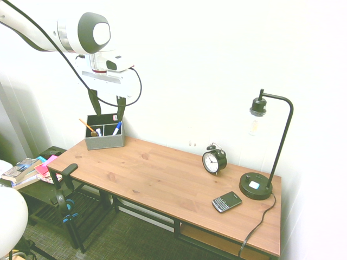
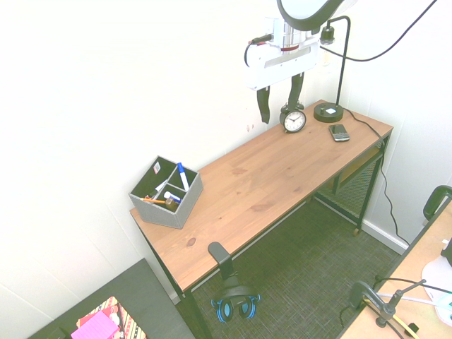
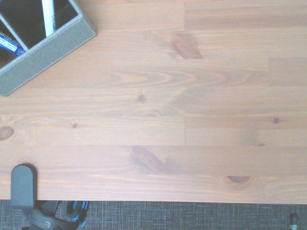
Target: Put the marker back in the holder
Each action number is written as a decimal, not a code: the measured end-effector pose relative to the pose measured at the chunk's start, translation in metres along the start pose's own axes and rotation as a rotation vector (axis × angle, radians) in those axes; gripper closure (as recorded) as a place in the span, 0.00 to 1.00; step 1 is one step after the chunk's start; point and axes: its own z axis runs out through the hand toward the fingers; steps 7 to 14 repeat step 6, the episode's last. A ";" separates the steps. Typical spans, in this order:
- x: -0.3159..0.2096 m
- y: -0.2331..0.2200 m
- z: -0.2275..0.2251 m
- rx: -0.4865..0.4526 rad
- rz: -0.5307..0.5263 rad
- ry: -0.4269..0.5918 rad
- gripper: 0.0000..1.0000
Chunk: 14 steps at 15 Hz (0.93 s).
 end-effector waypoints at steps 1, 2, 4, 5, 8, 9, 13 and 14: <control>0.000 0.000 0.000 -0.003 0.000 0.002 0.00; 0.000 -0.001 0.001 -0.008 -0.005 0.007 0.00; -0.001 -0.001 0.003 -0.022 -0.012 0.019 0.00; 0.000 0.000 0.002 -0.025 -0.010 0.026 0.00; 0.001 0.000 0.002 -0.024 -0.006 0.036 0.00; 0.001 0.000 0.002 -0.024 -0.006 0.036 0.00; 0.001 0.000 0.002 -0.024 -0.006 0.036 0.00; 0.001 0.000 0.002 -0.024 -0.006 0.036 0.00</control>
